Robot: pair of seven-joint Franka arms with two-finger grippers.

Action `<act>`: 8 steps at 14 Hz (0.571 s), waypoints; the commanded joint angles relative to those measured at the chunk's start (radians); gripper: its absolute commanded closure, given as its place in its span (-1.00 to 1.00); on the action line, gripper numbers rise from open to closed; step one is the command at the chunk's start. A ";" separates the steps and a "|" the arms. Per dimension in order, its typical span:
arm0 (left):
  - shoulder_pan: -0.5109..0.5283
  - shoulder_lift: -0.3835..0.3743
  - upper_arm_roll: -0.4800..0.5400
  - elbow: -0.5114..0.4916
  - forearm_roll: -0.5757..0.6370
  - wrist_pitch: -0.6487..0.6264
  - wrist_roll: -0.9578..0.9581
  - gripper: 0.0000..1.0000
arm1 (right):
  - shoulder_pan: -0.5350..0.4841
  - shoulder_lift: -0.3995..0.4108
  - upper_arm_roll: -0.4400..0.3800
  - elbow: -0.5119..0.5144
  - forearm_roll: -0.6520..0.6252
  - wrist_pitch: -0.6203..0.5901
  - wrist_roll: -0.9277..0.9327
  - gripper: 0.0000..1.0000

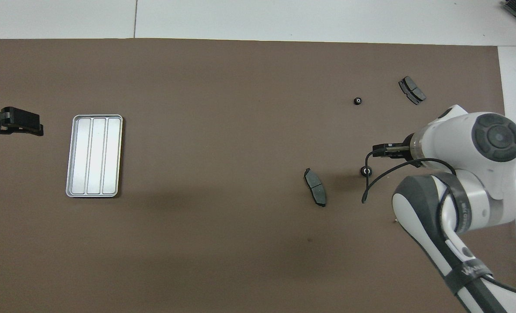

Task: Place bearing gear from tray to pile
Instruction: 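Carry the third gear with the right gripper to the pile and release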

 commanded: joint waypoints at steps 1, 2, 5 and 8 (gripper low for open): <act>0.007 -0.014 0.003 -0.027 -0.013 0.032 0.016 -1.00 | -0.017 0.036 0.009 0.161 0.023 -0.134 -0.015 -1.00; 0.010 -0.015 0.003 -0.027 -0.013 0.028 0.016 -1.00 | -0.016 0.045 0.008 0.200 0.044 -0.172 -0.013 -1.00; 0.011 -0.014 0.003 -0.025 -0.013 0.031 0.014 -1.00 | -0.021 0.085 0.009 0.303 0.049 -0.253 -0.019 -1.00; -0.002 -0.014 0.001 -0.025 -0.011 0.023 0.016 -1.00 | -0.021 0.097 0.011 0.344 0.038 -0.314 -0.038 -1.00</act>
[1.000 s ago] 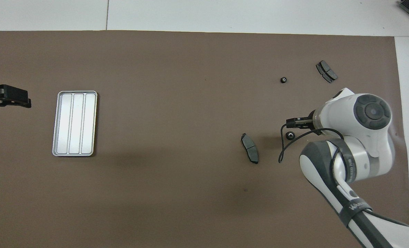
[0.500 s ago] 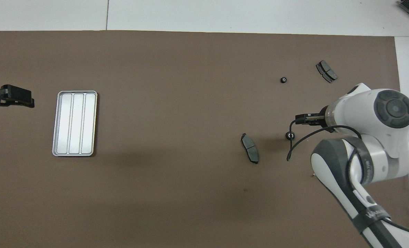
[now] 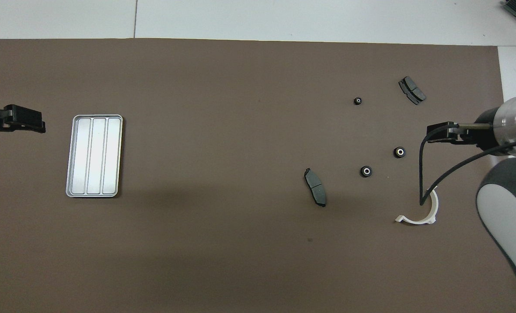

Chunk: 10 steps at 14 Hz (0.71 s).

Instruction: Place bearing gear from tray to pile

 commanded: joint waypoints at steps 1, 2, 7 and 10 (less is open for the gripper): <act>-0.018 -0.014 -0.001 -0.023 -0.011 0.017 0.015 -1.00 | -0.016 0.034 0.014 0.071 0.013 -0.082 -0.035 -1.00; -0.031 -0.015 -0.001 -0.023 -0.011 0.009 0.014 -1.00 | -0.013 0.031 0.015 0.059 0.021 -0.089 -0.035 -1.00; -0.063 -0.020 -0.002 -0.023 -0.013 -0.022 0.014 -1.00 | -0.004 -0.020 0.016 0.006 0.023 -0.139 -0.034 -1.00; -0.060 -0.026 -0.001 -0.021 -0.013 -0.030 0.020 -1.00 | -0.007 -0.014 0.016 0.017 0.039 -0.133 -0.060 -1.00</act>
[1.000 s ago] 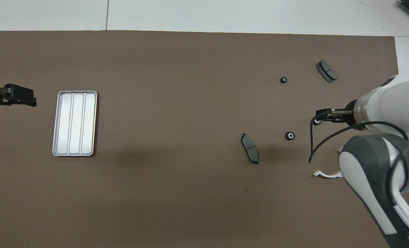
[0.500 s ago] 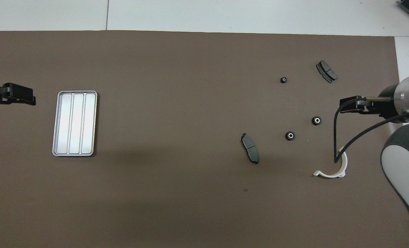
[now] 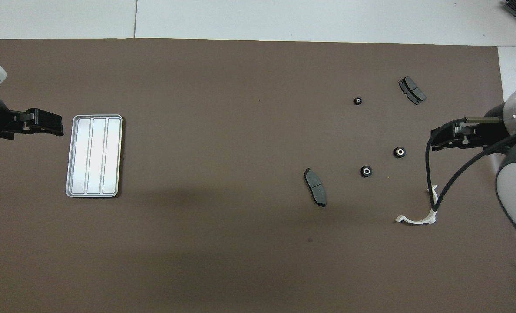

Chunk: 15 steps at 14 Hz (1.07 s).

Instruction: Place bearing gear from tray to pile

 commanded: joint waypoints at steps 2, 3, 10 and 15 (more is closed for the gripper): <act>-0.005 -0.026 0.011 -0.017 -0.013 -0.010 0.027 -1.00 | -0.017 -0.019 0.002 -0.009 0.054 0.006 -0.068 -1.00; -0.006 -0.026 0.011 -0.017 -0.013 -0.008 0.030 -1.00 | -0.019 -0.018 0.000 -0.003 0.058 0.010 -0.068 -1.00; -0.006 -0.026 0.011 -0.017 -0.013 -0.002 0.029 -1.00 | -0.016 -0.018 0.000 -0.014 0.056 0.063 -0.082 -1.00; -0.002 -0.024 0.013 -0.017 -0.013 0.004 0.018 -1.00 | -0.006 -0.022 0.000 -0.018 0.056 0.046 -0.078 -1.00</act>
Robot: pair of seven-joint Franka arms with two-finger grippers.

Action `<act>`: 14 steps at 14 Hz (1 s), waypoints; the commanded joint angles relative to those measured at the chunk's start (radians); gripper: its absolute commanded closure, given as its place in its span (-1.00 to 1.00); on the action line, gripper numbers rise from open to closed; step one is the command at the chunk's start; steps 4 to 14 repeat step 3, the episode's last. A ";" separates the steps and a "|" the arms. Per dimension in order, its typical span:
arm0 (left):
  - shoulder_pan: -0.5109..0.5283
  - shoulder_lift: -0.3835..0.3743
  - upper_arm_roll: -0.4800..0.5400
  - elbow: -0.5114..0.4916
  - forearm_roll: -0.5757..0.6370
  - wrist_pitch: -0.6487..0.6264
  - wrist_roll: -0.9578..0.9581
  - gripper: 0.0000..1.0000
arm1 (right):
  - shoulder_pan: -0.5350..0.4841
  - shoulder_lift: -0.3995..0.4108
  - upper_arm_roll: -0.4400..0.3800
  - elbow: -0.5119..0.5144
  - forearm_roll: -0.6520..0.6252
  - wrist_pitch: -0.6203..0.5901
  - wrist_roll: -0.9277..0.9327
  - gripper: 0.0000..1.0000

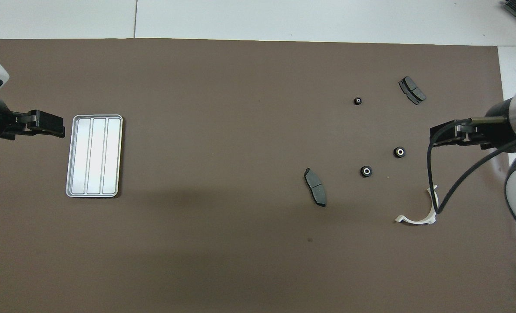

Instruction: Place bearing gear from tray to pile

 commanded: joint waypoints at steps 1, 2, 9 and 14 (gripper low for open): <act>0.000 -0.020 0.007 -0.017 -0.013 0.002 0.004 -1.00 | -0.006 -0.019 0.002 -0.020 0.021 -0.001 -0.029 -1.00; 0.003 -0.020 0.007 -0.017 -0.013 0.002 0.004 -1.00 | -0.004 -0.019 0.003 -0.021 0.021 -0.003 -0.027 -1.00; 0.004 -0.020 0.007 -0.017 -0.013 0.002 0.004 -1.00 | -0.004 -0.019 0.006 -0.021 0.021 -0.003 -0.026 -1.00; 0.004 -0.020 0.007 -0.017 -0.013 0.002 0.004 -1.00 | -0.004 -0.019 0.006 -0.021 0.021 -0.003 -0.026 -1.00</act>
